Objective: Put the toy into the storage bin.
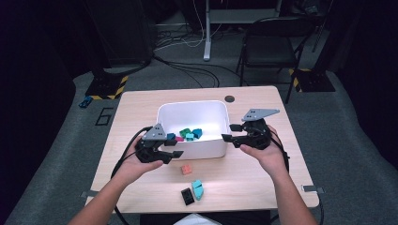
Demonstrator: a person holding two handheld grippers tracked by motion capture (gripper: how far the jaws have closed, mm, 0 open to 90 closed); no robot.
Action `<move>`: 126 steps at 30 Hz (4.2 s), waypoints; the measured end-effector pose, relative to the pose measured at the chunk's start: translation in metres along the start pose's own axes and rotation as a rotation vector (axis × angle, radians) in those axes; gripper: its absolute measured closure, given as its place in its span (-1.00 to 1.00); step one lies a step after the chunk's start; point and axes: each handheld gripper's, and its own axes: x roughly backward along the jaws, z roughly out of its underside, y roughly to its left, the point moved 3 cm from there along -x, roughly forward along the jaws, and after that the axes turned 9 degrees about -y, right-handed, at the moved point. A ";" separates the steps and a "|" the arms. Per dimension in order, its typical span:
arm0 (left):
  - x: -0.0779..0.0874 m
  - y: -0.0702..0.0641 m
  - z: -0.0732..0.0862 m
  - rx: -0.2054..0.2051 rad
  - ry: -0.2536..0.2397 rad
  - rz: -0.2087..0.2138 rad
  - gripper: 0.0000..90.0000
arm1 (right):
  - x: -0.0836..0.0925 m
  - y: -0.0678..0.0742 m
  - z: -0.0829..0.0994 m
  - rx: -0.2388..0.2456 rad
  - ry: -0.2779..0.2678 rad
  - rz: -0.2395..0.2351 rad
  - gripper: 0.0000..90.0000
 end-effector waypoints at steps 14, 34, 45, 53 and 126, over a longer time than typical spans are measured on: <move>-0.010 -0.009 0.038 0.050 0.015 0.046 0.08 | 0.001 0.001 -0.001 0.000 -0.005 -0.003 0.05; -0.044 -0.011 0.079 0.078 0.044 0.054 0.03 | 0.002 0.002 -0.002 0.003 -0.010 -0.005 0.04; -0.063 -0.012 0.089 0.056 0.072 0.053 0.01 | 0.002 0.003 -0.002 0.006 -0.012 -0.010 0.04; -0.076 -0.008 0.097 0.064 0.080 0.029 0.01 | 0.004 0.004 -0.004 0.010 -0.021 -0.015 0.04; -0.034 -0.010 0.024 0.081 0.057 0.078 0.30 | 0.005 0.004 -0.005 0.008 -0.032 -0.023 0.04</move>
